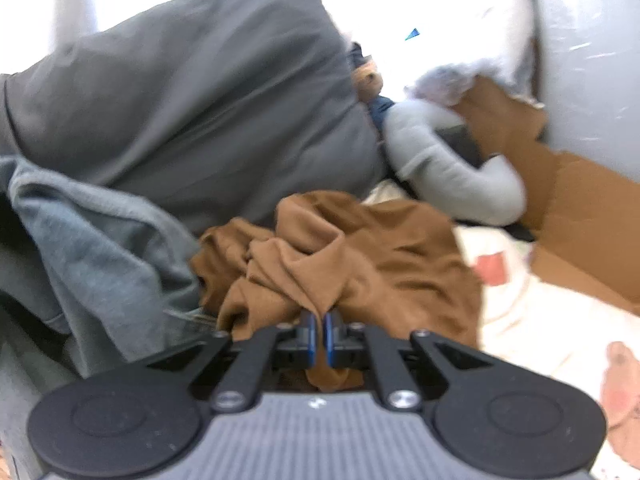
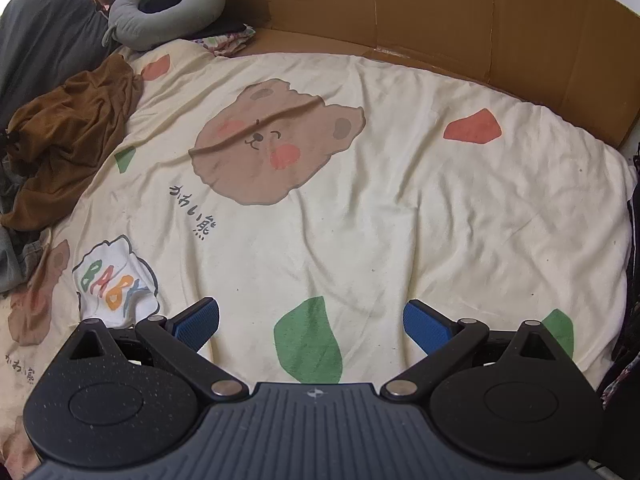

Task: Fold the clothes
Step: 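Grasp the brown garment with the left gripper and lift it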

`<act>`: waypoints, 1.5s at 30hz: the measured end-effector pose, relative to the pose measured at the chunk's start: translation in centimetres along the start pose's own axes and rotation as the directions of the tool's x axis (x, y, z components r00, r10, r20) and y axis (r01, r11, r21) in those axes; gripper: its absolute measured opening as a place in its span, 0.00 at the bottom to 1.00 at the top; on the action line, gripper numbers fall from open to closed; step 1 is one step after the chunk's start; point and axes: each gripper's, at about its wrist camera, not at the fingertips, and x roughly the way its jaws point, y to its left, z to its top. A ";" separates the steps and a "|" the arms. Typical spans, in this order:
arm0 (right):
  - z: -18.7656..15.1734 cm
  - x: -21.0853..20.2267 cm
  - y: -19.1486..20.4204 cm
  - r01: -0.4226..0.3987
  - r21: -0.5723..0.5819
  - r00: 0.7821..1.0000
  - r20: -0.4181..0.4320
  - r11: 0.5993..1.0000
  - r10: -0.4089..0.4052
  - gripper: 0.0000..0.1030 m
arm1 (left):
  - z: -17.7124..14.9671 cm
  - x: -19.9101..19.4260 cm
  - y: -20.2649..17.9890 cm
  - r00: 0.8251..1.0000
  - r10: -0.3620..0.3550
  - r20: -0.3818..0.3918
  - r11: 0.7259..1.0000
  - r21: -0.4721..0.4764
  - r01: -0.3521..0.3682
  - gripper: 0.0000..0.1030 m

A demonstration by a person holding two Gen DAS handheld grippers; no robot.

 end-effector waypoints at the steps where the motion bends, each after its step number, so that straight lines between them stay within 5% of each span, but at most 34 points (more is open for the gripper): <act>1: 0.0 0.0 0.0 -0.001 0.002 1.000 0.000 1.000 0.001 0.98 | 0.1 -0.4 -0.4 1.000 -0.016 0.002 1.000 -0.003 0.016 0.05; 13: -0.3 0.0 -0.3 -0.012 0.019 1.000 0.002 1.000 0.012 0.98 | 0.4 -4.0 -7.0 0.979 -0.203 0.012 0.979 -0.001 0.203 0.04; 26: -0.1 0.1 -1.0 -0.026 0.065 1.000 0.013 0.998 0.025 0.98 | -0.3 -3.5 -14.9 0.945 -0.327 -0.018 0.945 -0.010 0.327 0.03; 45: -0.2 0.0 -3.3 -0.055 0.183 0.997 0.069 0.981 0.043 0.98 | -6.4 -0.3 -25.8 0.882 -0.401 -0.250 0.878 0.170 0.447 0.04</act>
